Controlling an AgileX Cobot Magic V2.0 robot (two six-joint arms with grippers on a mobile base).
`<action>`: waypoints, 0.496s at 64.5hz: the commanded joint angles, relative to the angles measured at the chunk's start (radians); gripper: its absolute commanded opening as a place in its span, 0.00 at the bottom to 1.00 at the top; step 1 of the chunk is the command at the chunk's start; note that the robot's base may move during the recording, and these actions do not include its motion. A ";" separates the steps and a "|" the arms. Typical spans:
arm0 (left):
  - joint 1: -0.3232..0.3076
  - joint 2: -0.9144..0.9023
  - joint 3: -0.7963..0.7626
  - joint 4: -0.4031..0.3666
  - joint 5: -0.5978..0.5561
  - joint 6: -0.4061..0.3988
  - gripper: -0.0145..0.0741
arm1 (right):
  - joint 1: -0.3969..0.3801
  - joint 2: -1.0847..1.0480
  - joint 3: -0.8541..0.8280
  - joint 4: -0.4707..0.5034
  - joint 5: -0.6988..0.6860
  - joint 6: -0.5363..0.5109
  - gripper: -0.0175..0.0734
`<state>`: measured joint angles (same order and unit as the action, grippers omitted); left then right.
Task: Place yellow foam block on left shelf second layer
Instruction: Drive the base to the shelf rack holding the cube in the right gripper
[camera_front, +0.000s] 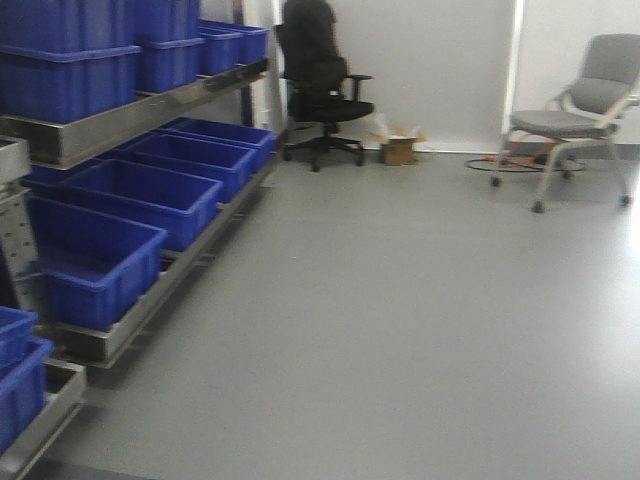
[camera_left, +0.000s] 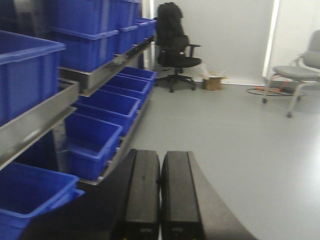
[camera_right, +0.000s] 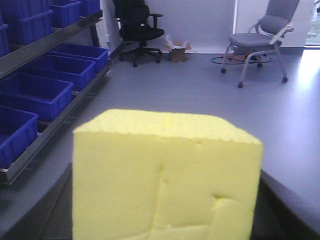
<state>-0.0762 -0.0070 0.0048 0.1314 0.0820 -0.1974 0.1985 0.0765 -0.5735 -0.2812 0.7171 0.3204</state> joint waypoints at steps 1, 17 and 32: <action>-0.007 0.007 0.026 -0.007 -0.088 -0.004 0.32 | -0.003 0.020 -0.024 -0.020 -0.085 -0.010 0.50; -0.007 0.007 0.026 -0.007 -0.088 -0.004 0.32 | -0.003 0.020 -0.024 -0.020 -0.085 -0.010 0.50; -0.007 0.007 0.026 -0.007 -0.088 -0.004 0.32 | -0.003 0.020 -0.024 -0.020 -0.085 -0.010 0.50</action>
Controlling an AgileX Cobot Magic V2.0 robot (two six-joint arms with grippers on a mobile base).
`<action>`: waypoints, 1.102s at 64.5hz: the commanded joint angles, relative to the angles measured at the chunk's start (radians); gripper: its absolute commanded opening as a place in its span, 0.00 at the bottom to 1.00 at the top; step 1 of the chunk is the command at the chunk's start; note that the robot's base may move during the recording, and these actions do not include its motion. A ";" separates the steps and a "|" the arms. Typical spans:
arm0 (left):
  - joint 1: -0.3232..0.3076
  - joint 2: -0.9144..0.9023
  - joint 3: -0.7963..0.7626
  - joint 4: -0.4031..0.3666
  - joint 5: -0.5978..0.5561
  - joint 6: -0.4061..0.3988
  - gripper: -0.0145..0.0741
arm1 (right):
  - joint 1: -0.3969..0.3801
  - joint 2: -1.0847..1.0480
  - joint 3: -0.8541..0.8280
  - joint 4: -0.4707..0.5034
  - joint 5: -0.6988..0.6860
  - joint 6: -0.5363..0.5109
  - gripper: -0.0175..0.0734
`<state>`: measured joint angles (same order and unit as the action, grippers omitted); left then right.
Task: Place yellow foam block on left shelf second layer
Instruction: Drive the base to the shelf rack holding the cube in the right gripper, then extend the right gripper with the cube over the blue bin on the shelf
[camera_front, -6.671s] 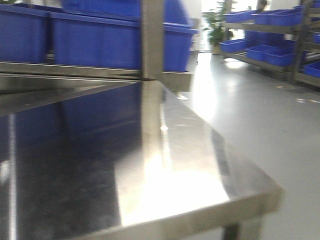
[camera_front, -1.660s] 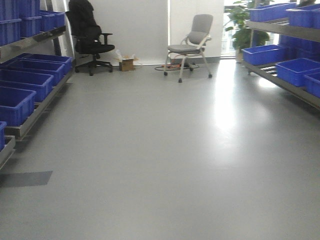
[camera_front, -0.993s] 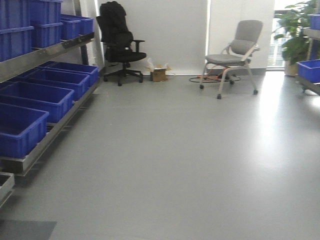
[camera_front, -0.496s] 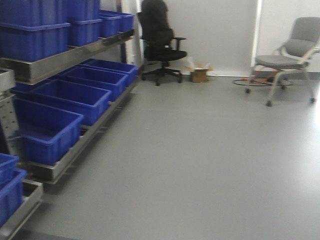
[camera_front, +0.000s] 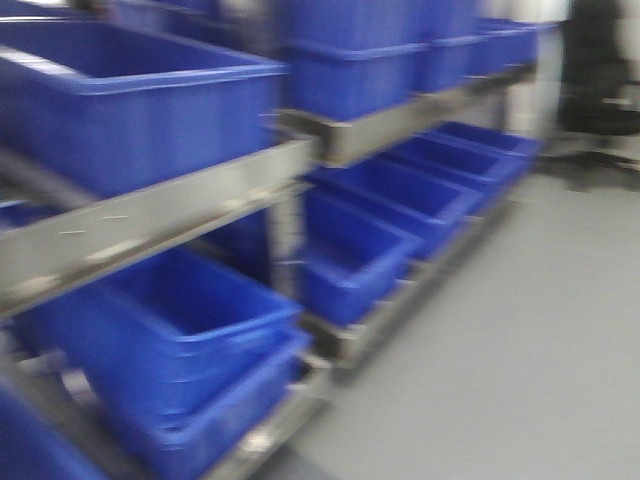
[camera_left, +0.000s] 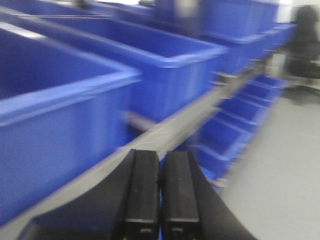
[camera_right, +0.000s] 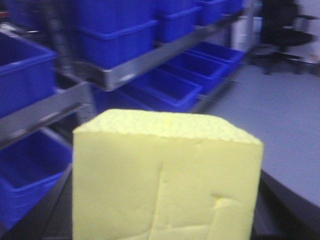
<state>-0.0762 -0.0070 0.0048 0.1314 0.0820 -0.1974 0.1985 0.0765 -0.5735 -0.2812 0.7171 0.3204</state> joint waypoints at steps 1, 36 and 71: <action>-0.007 0.007 0.026 -0.007 -0.088 -0.004 0.32 | -0.003 0.020 -0.024 -0.020 -0.085 -0.010 0.50; -0.005 0.007 0.026 -0.007 -0.088 -0.004 0.32 | -0.003 0.020 -0.024 -0.020 -0.085 -0.010 0.50; -0.005 0.007 0.026 -0.007 -0.088 -0.004 0.32 | -0.003 0.020 -0.024 -0.020 -0.085 -0.010 0.50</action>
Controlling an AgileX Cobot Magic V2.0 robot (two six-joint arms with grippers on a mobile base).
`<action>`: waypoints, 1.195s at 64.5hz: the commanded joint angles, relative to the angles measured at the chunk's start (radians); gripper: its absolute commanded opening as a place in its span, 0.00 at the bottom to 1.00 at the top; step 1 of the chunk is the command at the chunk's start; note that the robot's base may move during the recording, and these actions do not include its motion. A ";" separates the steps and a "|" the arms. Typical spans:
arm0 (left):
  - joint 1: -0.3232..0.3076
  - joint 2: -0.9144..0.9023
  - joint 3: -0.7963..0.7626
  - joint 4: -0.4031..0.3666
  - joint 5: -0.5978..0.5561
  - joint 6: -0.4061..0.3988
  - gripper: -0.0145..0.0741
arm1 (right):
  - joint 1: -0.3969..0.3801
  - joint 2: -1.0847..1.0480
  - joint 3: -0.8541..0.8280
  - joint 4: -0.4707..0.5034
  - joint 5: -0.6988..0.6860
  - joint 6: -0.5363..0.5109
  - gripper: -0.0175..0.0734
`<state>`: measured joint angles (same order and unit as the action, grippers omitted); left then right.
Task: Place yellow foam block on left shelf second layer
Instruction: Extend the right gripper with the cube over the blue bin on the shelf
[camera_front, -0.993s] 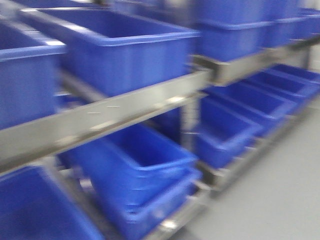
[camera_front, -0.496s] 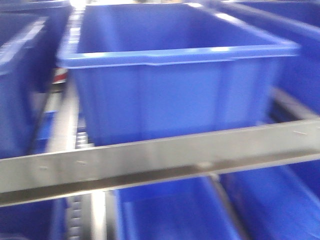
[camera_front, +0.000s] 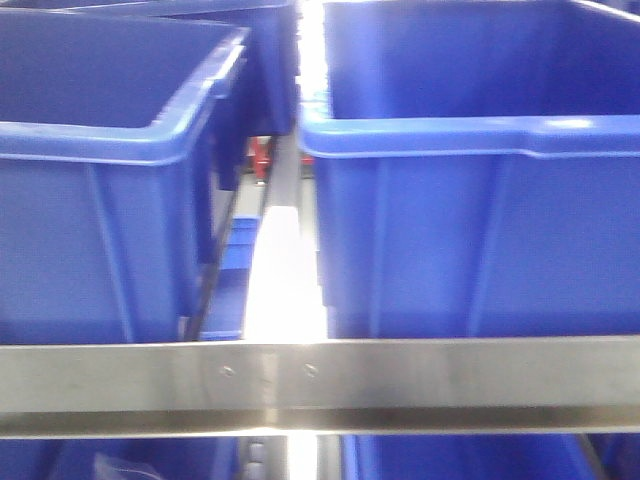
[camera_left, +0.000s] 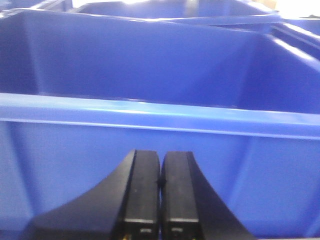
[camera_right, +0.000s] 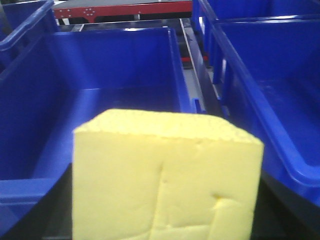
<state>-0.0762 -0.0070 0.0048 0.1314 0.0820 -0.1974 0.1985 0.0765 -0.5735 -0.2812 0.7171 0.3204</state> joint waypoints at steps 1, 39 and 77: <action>-0.005 0.007 0.026 -0.007 -0.088 -0.004 0.32 | -0.003 0.020 -0.024 -0.020 -0.085 -0.010 0.50; -0.005 0.007 0.026 -0.007 -0.088 -0.004 0.32 | -0.003 0.020 -0.024 -0.020 -0.085 -0.010 0.50; -0.005 0.007 0.026 -0.007 -0.088 -0.004 0.32 | -0.003 0.032 -0.033 -0.002 -0.092 -0.010 0.50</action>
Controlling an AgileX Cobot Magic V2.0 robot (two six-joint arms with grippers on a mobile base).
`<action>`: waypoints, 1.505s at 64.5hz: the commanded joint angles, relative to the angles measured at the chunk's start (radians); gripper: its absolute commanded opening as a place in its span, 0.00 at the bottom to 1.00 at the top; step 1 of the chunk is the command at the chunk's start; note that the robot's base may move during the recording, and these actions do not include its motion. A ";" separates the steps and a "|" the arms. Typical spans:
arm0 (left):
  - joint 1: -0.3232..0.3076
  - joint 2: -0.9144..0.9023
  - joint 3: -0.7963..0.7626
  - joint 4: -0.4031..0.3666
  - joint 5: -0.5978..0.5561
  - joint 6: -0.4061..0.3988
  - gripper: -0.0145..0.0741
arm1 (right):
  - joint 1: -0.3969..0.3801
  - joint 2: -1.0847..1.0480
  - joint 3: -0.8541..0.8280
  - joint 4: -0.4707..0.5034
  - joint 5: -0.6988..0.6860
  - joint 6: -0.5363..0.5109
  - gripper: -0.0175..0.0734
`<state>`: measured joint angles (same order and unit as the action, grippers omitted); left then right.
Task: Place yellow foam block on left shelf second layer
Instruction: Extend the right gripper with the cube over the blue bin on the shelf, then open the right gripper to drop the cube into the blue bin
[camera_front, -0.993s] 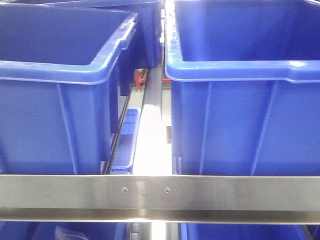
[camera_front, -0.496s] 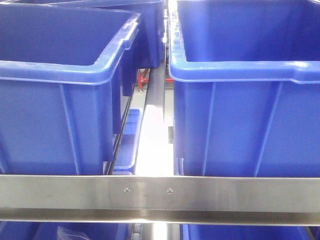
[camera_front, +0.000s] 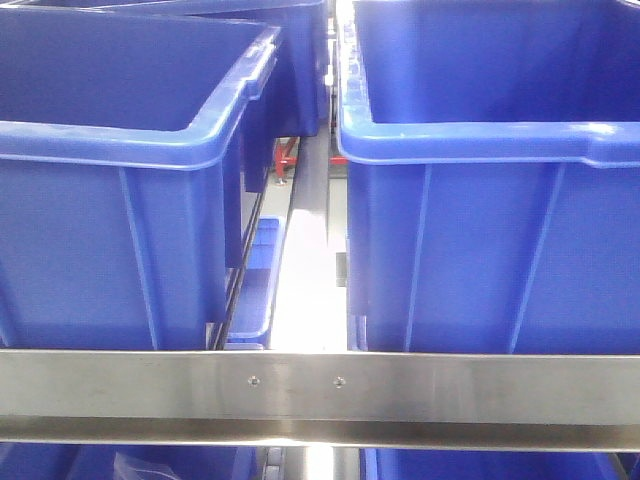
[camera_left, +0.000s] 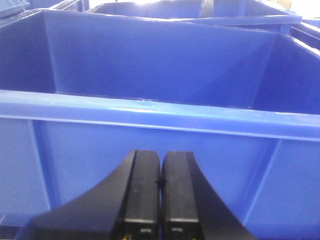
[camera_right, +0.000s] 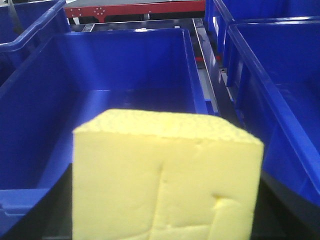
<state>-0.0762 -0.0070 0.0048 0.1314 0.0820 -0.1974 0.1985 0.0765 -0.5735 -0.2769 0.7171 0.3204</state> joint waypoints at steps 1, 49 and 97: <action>-0.005 0.007 0.026 -0.007 -0.088 -0.004 0.32 | -0.003 0.037 -0.036 -0.006 -0.095 -0.010 0.50; -0.005 0.007 0.026 -0.007 -0.088 -0.004 0.32 | 0.070 1.120 -0.531 0.061 -0.089 -0.110 0.50; -0.005 0.007 0.026 -0.007 -0.088 -0.004 0.32 | 0.069 1.655 -0.666 0.055 -0.246 -0.110 0.50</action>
<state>-0.0762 -0.0070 0.0048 0.1314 0.0820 -0.1974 0.2683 1.7753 -1.2032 -0.2028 0.5259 0.2186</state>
